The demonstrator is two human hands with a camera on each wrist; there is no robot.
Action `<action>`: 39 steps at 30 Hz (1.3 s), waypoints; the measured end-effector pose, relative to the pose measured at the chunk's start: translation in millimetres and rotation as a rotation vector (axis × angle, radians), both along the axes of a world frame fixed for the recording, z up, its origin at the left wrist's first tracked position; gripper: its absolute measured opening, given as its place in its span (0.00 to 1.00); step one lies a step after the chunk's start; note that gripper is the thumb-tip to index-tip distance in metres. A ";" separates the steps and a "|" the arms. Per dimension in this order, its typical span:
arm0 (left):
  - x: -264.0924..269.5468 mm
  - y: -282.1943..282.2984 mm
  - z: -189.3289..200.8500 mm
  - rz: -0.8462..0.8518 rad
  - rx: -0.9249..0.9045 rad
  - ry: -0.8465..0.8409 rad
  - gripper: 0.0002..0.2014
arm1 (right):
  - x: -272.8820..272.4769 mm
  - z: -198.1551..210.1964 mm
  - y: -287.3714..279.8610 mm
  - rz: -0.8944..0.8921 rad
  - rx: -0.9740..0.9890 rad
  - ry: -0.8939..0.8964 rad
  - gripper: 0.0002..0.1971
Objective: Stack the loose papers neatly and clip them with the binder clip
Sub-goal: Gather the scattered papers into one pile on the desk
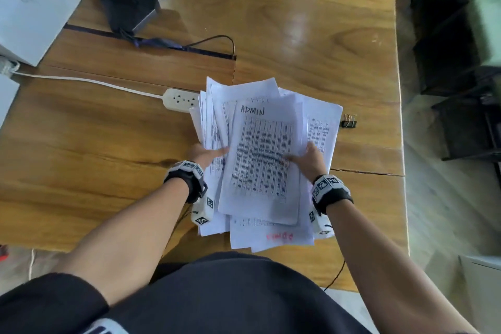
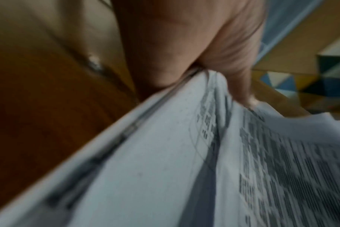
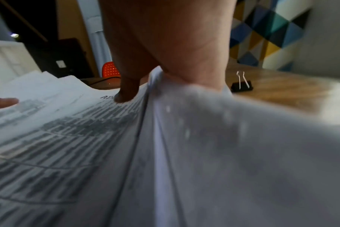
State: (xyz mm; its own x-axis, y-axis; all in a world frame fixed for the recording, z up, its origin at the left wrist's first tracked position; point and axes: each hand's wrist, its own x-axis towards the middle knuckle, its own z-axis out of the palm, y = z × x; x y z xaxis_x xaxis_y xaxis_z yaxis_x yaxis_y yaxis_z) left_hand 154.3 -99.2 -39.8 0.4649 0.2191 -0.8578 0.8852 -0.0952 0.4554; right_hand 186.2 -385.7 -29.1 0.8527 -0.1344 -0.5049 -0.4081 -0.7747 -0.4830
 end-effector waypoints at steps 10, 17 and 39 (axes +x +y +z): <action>-5.5 -48.9 14.3 -0.130 0.349 -0.131 0.49 | 9.6 -16.6 -23.0 -0.342 -0.053 0.098 0.30; -0.2 -20.0 16.8 -0.078 0.306 -0.078 0.41 | 28.5 23.3 -49.1 -0.486 0.091 -0.273 0.10; 17.0 -9.0 29.4 0.033 0.108 -0.068 0.17 | 25.2 33.9 17.6 -0.180 0.177 -0.111 0.12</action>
